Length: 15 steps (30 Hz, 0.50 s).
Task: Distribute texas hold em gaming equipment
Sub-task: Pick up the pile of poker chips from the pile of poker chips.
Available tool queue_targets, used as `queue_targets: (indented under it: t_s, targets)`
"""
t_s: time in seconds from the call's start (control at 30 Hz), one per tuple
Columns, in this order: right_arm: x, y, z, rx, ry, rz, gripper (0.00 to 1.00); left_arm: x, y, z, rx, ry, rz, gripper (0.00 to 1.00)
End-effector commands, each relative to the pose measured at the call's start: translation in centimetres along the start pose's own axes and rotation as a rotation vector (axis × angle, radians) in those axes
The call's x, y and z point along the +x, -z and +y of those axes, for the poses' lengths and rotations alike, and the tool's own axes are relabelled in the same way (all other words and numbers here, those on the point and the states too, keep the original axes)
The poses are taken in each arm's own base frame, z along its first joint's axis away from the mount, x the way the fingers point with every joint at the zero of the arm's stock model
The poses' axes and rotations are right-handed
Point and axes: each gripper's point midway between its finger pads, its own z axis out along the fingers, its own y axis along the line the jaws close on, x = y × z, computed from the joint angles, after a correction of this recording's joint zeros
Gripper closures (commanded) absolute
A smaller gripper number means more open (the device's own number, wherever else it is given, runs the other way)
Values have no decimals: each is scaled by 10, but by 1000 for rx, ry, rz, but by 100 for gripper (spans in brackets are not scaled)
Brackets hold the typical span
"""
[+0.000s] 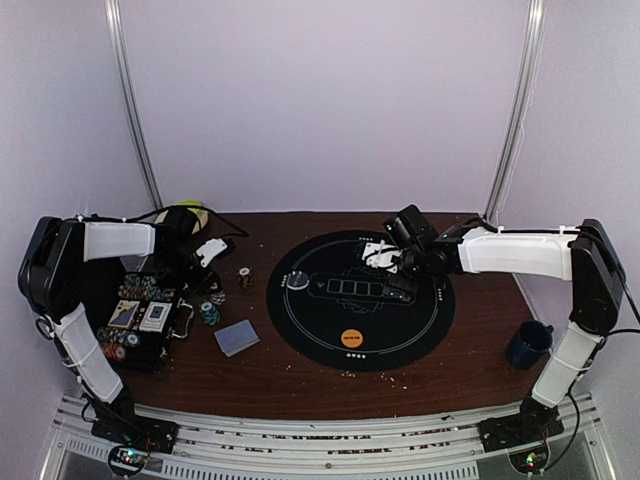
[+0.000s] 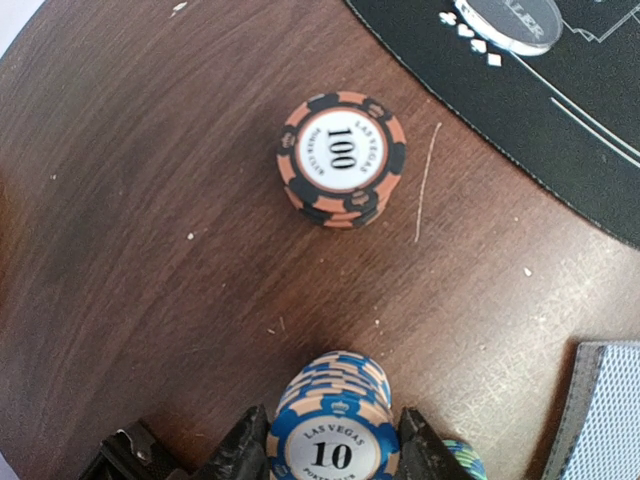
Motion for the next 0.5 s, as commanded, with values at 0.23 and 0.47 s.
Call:
queue_targets:
  t_s: [0.23, 0.47]
  targets:
    - [3, -3, 4, 21, 18, 16, 0, -5, 0, 2, -11, -10, -18, 73]
    - [3, -4, 4, 22, 19, 17, 0, -13, 13, 10, -61, -12, -40, 80]
